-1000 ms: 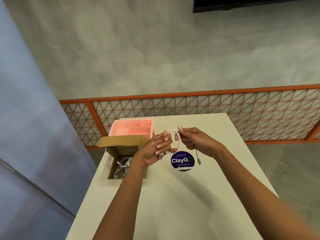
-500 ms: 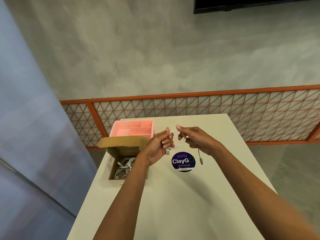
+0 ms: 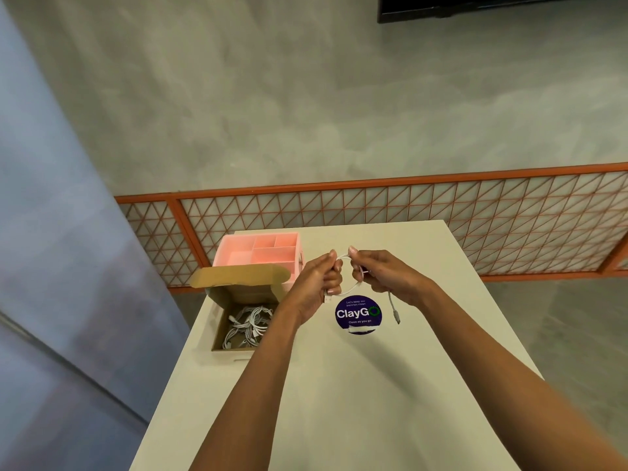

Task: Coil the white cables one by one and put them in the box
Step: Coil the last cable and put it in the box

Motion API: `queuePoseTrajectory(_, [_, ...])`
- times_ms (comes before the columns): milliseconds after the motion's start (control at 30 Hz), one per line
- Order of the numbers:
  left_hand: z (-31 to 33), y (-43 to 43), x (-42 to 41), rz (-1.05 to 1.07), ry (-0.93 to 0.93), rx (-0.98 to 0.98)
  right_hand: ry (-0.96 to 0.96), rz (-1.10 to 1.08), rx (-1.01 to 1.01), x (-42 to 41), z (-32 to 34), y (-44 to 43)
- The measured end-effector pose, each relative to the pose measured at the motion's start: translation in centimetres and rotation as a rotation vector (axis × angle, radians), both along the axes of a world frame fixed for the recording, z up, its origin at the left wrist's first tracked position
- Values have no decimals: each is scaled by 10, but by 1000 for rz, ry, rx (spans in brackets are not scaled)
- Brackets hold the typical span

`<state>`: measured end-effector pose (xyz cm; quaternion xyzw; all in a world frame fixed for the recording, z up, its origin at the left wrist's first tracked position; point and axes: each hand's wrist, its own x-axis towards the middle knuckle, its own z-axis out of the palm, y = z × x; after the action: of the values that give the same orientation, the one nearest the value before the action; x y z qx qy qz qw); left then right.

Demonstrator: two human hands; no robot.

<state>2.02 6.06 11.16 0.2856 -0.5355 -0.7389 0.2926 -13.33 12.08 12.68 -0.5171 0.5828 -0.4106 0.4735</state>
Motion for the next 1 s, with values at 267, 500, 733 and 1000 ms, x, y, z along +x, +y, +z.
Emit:
queuePoseTrajectory(267, [1,-10,13,80,-12,-20,149,25,-63,-26,0,6])
queuePoseTrajectory(500, [2,-8,14,67,-120,-142,259,142,-27,-32,2,6])
queuePoseTrajectory(733, [1,3,9,-108,-218,-200,489,-97,-108,-26,-3,-7])
queuePoseTrajectory(1000, [6,6,7,-206,-230,-213,0,-313,-189,-11,8,-17])
